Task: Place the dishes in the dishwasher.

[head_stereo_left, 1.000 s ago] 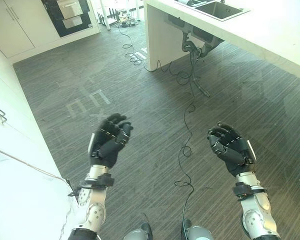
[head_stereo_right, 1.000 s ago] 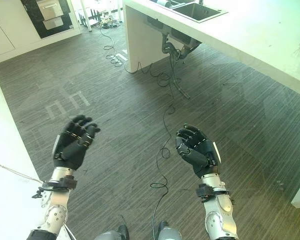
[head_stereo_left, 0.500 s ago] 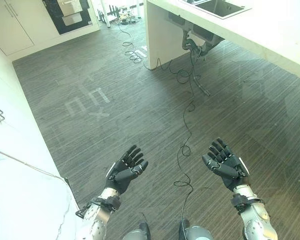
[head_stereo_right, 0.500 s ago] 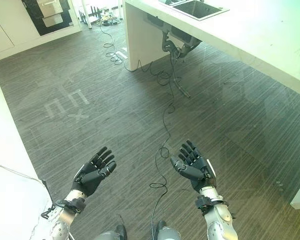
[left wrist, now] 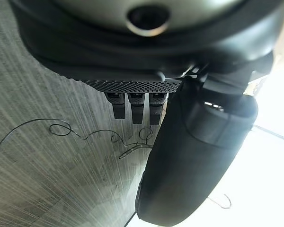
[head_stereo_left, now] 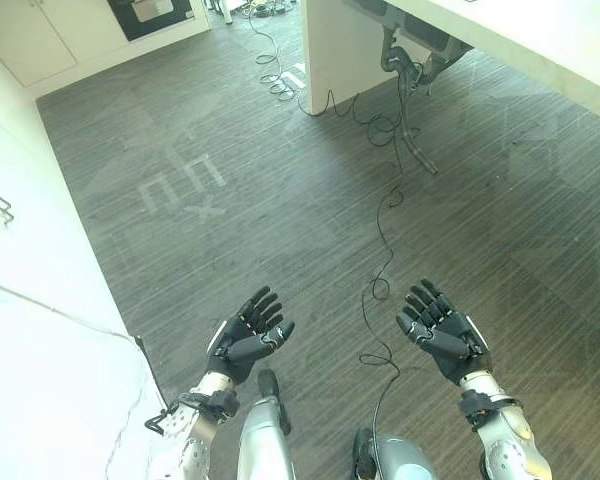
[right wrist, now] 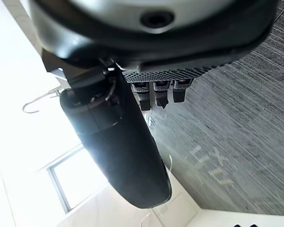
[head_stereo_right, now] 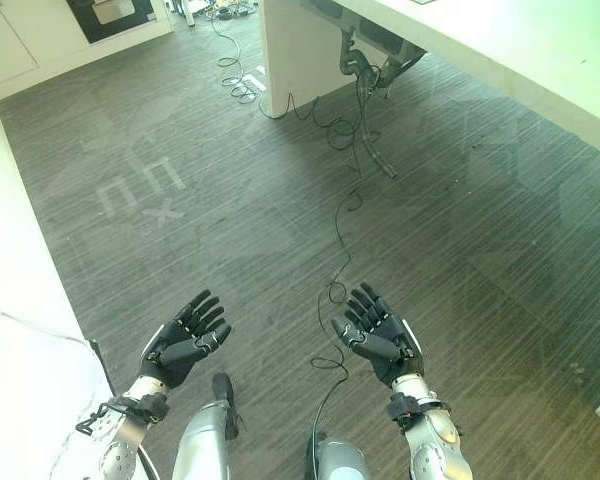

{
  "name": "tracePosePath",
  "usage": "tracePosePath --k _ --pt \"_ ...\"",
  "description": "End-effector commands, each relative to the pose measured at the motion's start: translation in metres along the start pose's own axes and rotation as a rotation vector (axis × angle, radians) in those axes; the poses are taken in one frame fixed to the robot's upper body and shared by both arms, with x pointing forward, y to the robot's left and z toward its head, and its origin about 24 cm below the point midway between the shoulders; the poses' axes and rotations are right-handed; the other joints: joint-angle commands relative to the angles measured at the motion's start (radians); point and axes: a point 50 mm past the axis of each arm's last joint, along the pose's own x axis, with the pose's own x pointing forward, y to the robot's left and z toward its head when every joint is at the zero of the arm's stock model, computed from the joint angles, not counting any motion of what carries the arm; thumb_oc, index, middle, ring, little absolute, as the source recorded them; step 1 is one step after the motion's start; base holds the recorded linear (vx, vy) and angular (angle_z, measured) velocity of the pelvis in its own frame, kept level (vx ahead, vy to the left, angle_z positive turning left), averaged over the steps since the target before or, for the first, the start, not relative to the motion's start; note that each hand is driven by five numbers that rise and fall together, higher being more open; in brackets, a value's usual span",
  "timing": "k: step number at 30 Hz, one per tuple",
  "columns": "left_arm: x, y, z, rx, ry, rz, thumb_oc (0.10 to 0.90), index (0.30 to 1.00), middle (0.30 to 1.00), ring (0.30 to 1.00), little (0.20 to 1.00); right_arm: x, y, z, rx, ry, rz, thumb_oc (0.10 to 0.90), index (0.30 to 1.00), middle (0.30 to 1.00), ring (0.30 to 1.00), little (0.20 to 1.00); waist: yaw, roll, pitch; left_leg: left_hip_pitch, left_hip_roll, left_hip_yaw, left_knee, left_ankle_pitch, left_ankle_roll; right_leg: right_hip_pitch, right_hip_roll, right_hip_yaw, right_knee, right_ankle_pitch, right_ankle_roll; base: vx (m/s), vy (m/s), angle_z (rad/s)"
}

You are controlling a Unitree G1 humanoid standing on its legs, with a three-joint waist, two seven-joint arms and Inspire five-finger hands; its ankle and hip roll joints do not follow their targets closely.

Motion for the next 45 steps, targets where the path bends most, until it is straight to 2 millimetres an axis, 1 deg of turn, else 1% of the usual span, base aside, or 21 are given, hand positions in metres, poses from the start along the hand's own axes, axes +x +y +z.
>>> tracePosePath --k 1,4,9,13,15,19,22,23,24,25,26,28,30,32,33,34,37,39,41,43,45 --pt "0.008 -0.011 0.054 0.184 -0.202 -0.14 0.8 0.9 0.9 0.9 0.9 0.02 0.019 0.041 -0.017 -0.227 0.15 0.8 0.9 0.9 0.9 0.9 0.011 0.01 -0.113 0.049 -0.001 -0.025 -0.011 0.03 -0.015 0.072 0.0 -0.03 -0.058 -0.029 0.055 0.39 0.181 -0.17" --pt "0.014 -0.016 0.061 0.253 -0.18 -0.185 0.8 0.9 0.9 0.9 0.9 0.019 0.015 0.043 0.014 -0.265 0.089 0.8 0.9 0.9 0.9 0.9 0.031 0.002 -0.142 0.059 -0.074 -0.04 -0.011 0.008 0.022 0.183 0.006 -0.016 -0.058 -0.043 0.081 0.53 0.235 -0.32" --pt "0.03 -0.031 0.066 0.325 -0.182 -0.217 0.8 0.9 0.9 0.9 0.9 0.021 0.027 0.046 0.008 -0.321 0.055 0.8 0.9 0.9 0.9 0.9 -0.001 -0.003 -0.149 0.135 -0.189 -0.032 -0.011 -0.099 0.12 -0.006 -0.071 0.039 0.414 0.265 0.176 0.34 0.247 0.43" --pt "0.032 -0.037 0.07 0.341 -0.178 -0.227 0.8 0.9 0.9 0.9 0.9 0.014 0.02 0.053 0.037 -0.35 0.042 0.8 0.9 0.9 0.9 0.9 -0.078 -0.008 -0.119 0.241 -0.247 -0.07 -0.011 -0.16 0.125 -0.18 0.094 0.018 0.138 0.221 0.118 0.49 -0.095 0.24" --pt "0.027 -0.028 0.07 0.418 -0.181 -0.152 0.8 0.9 0.9 0.9 0.9 0.007 0.013 0.063 0.05 -0.386 0.046 0.8 0.9 0.9 0.9 0.9 -0.126 -0.05 -0.1 0.373 -0.321 -0.075 -0.011 -0.265 0.126 -0.387 -0.031 -0.055 -0.058 0.306 0.143 0.88 -0.224 0.87" --pt "0.024 -0.023 0.061 0.405 -0.164 -0.117 0.8 0.9 0.9 0.9 0.9 0.007 0.012 0.059 0.05 -0.387 0.022 0.8 0.9 0.9 0.9 0.9 -0.13 -0.048 -0.114 0.471 -0.361 -0.094 -0.011 -0.328 0.126 -0.388 -0.035 -0.031 -0.058 0.309 0.133 0.59 -0.214 0.09" --pt "0.028 -0.029 0.045 0.393 -0.1 -0.137 0.8 0.9 0.9 0.9 0.9 0.01 0.011 0.061 0.057 -0.406 -0.026 0.8 0.9 0.9 0.9 0.9 -0.131 -0.032 -0.147 0.556 -0.369 -0.08 -0.011 -0.247 0.083 -0.337 -0.005 -0.022 -0.058 0.269 0.084 0.53 -0.175 0.14" --pt "0.028 -0.031 0.042 0.417 -0.094 -0.137 0.8 0.9 0.9 0.9 0.9 0.012 0.011 0.063 0.052 -0.413 -0.022 0.8 0.9 0.9 0.9 0.9 -0.125 -0.026 -0.156 0.605 -0.374 -0.079 -0.011 -0.132 0.047 -0.312 0.005 -0.024 -0.058 0.244 0.066 0.65 -0.306 0.08" --pt "0.027 -0.029 0.043 0.424 -0.09 -0.129 0.8 0.9 0.9 0.9 0.9 0.011 0.009 0.07 0.02 -0.435 -0.019 0.8 0.9 0.9 0.9 0.9 -0.11 -0.024 -0.159 0.546 -0.381 -0.111 0.175 0.013 -0.004 -0.252 0.032 -0.017 -0.058 0.188 0.023 0.5 -0.252 -0.24" --pt "0.027 -0.029 0.043 0.425 -0.09 -0.129 0.8 0.9 0.9 0.9 0.9 0.012 0.01 0.07 0.021 -0.436 -0.019 0.8 0.9 0.9 0.9 0.9 -0.111 -0.029 -0.162 0.54 -0.385 -0.111 0.175 0.018 -0.003 -0.257 0.027 -0.016 -0.058 0.19 0.023 0.55 -0.307 -0.26" --pt "0.025 -0.027 0.045 0.406 -0.085 -0.13 0.8 0.9 0.9 0.9 0.9 0.009 0.006 0.074 0.009 -0.447 -0.042 0.8 0.9 0.9 0.9 0.9 -0.098 -0.049 -0.152 0.401 -0.362 -0.086 0.405 0.053 -0.011 -0.204 0.023 -0.007 -0.058 0.153 -0.007 0.28 -0.162 -0.43" --pt "0.024 -0.026 0.047 0.403 -0.081 -0.151 0.8 0.9 0.9 0.9 0.9 0.007 0.0 0.079 0.028 -0.465 -0.058 0.8 0.9 0.9 0.9 0.9 -0.086 -0.059 -0.138 0.281 -0.31 -0.064 0.496 0.048 0.001 -0.168 0.02 0.005 -0.058 0.131 -0.017 0.39 -0.149 -0.16" --pt "0.021 -0.026 0.048 0.395 -0.084 -0.159 0.8 0.9 0.9 0.9 0.9 0.011 0.0 0.083 0.025 -0.482 -0.044 0.8 0.9 0.9 0.9 0.9 -0.067 -0.052 -0.118 0.223 -0.235 -0.039 0.3 0.03 0.032 -0.118 0.03 0.049 -0.058 0.096 -0.017 0.45 0.031 -0.44" --pt "0.018 -0.024 0.046 0.394 -0.085 -0.119 0.8 0.9 0.9 0.9 0.9 0.018 0.005 0.082 0.02 -0.463 -0.025 0.8 0.9 0.9 0.9 0.9 -0.051 -0.038 -0.113 0.247 -0.238 -0.038 0.002 0.039 0.042 -0.093 0.036 0.087 -0.058 0.075 -0.001 0.45 0.166 -0.99" --pt "0.018 -0.024 0.046 0.394 -0.085 -0.119 0.8 0.9 0.9 0.9 0.9 0.018 0.005 0.082 0.02 -0.463 -0.025 0.8 0.9 0.9 0.9 0.9 -0.051 -0.038 -0.113 0.247 -0.238 -0.038 0.002 0.039 0.042 -0.093 0.036 0.087 -0.058 0.075 -0.001 0.78 0.33 -1.08" --pt "0.01 -0.02 0.045 0.384 -0.082 -0.095 0.8 0.9 0.9 0.9 0.9 0.025 0.014 0.077 0.016 -0.431 -0.002 0.8 0.9 0.9 0.9 0.9 -0.013 0.009 -0.107 0.046 -0.156 -0.195 -0.011 -0.032 0.017 -0.045 0.072 0.148 -0.058 0.042 0.022 0.63 0.24 -0.92" --pt "0.006 -0.018 0.046 0.403 -0.095 -0.105 0.8 0.9 0.9 0.9 0.9 0.027 0.017 0.076 0.013 -0.437 0.011 0.8 0.9 0.9 0.9 0.9 -0.007 0.024 -0.12 0.009 -0.115 -0.148 -0.011 -0.032 0.018 -0.012 0.058 0.136 -0.058 0.014 0.038 0.67 0.224 -1.16" --pt "0.005 -0.012 0.051 0.424 -0.09 -0.093 0.8 0.9 0.9 0.9 0.9 0.03 0.018 0.072 0.019 -0.413 -0.015 0.8 0.9 0.9 0.9 0.9 0.01 0.036 -0.131 0.054 -0.183 -0.183 -0.011 -0.037 0.041 0.087 0.063 0.153 -0.058 -0.033 0.052 0.77 0.219 -1.7" --pt "0.009 -0.013 0.055 0.435 -0.091 -0.114 0.8 0.9 0.9 0.9 0.9 0.027 0.018 0.068 0.021 -0.396 -0.017 0.8 0.9 0.9 0.9 0.9 0.0 0.033 -0.14 0.103 -0.221 -0.162 -0.011 -0.053 0.075 0.121 0.05 0.128 -0.001 0.061 0.083 0.41 0.14 -0.69" --pt "0.012 -0.015 0.057 0.458 -0.088 -0.127 0.8 0.9 0.9 0.9 0.9 0.025 0.025 0.061 -0.014 -0.38 -0.001 0.8 0.9 0.9 0.9 0.9 -0.006 0.033 -0.136 0.162 -0.274 -0.155 -0.011 -0.089 0.135 -0.014 -0.013 0.098 0.387 0.205 0.141 0.44 0.235 -0.2" --pt "0.014 -0.012 0.06 0.506 -0.093 -0.091 0.8 0.9 0.9 0.9 0.9 0.026 0.028 0.039 -0.001 -0.255 0.026 0.8 0.9 0.9 0.9 0.9 -0.028 0.048 -0.114 0.266 -0.297 -0.162 -0.011 -0.14 0.152 -0.192 -0.016 0.048 0.445 0.232 0.116 0.49 0.098 -0.34"
